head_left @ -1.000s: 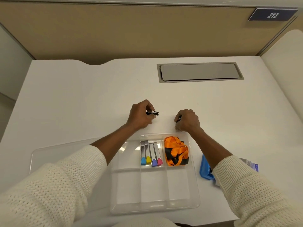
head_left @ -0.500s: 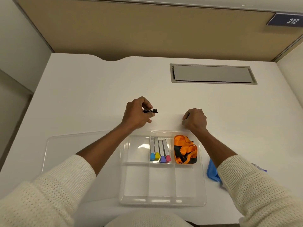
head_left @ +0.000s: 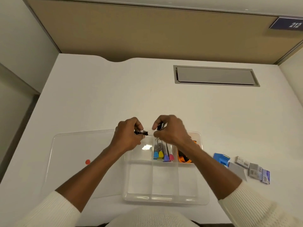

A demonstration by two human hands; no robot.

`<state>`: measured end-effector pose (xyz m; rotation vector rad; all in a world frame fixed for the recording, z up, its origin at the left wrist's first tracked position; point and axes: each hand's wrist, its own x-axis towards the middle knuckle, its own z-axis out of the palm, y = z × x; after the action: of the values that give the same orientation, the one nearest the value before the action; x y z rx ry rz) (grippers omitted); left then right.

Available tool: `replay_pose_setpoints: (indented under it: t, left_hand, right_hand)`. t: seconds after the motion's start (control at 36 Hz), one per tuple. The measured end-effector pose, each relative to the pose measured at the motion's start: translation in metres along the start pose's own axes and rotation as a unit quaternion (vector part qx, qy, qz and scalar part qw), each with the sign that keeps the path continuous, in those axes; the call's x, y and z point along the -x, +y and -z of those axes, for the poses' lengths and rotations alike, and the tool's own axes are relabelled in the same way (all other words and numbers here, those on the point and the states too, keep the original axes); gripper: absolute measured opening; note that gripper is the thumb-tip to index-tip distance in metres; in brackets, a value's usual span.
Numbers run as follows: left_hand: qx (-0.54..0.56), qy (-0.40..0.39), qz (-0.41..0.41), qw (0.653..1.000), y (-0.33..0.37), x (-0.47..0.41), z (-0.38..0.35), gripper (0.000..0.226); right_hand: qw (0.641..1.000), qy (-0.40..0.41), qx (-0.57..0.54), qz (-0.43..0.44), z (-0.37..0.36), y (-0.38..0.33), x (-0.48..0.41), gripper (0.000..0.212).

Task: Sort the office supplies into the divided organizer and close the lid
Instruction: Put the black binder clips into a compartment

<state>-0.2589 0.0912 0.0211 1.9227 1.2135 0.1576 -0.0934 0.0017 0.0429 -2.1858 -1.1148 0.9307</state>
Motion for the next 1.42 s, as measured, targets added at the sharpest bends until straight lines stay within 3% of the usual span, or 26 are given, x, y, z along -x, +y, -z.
replay_pose_setpoints:
  t: [0.11,0.31,0.39,0.53,0.64,0.81,0.92,1.06,1.28,1.42]
  left_hand:
    - [-0.036,0.006,0.008,0.999,-0.007,0.013,-0.009,0.023]
    - [-0.101,0.011,0.014,0.995,-0.01,0.027,-0.02,0.016]
    - [-0.12,0.002,0.011,0.993,-0.013,0.03,-0.023,0.02]
    - [-0.134,-0.017,0.01,0.991,-0.013,0.034,-0.022,0.039]
    - [-0.145,-0.009,0.0,0.989,-0.012,0.037,-0.021,0.047]
    - [-0.174,0.026,-0.021,0.984,-0.002,0.043,-0.022,0.037]
    - [-0.195,0.047,-0.045,0.979,0.016,0.048,-0.031,0.02]
    - [-0.207,0.038,-0.111,0.971,0.05,0.059,-0.053,0.021]
    - [-0.199,-0.055,-0.256,0.944,0.105,0.076,-0.115,0.015]
    - [-0.237,-0.115,-0.324,0.909,0.132,0.077,-0.162,0.031]
  right_hand:
    - [0.999,-0.03,0.02,-0.006,-0.038,-0.002,0.014,0.017]
    - [0.997,0.0,0.08,0.01,-0.075,0.002,0.028,0.019]
    - [0.994,0.013,0.108,0.032,-0.084,0.001,0.031,0.031]
    - [0.987,0.003,0.148,0.063,-0.083,-0.006,0.039,0.056]
    - [0.984,0.021,0.157,0.081,-0.077,-0.006,0.042,0.057]
    - [0.985,0.06,0.143,0.071,-0.055,0.007,0.049,0.054]
    - [0.988,0.107,0.105,0.04,-0.035,0.027,0.06,0.045]
    - [0.983,0.175,0.055,-0.026,-0.003,0.061,0.083,0.029]
    - [0.941,0.285,0.034,-0.179,0.054,0.141,0.134,0.016]
    - [0.913,0.303,0.053,-0.269,0.068,0.197,0.161,0.022]
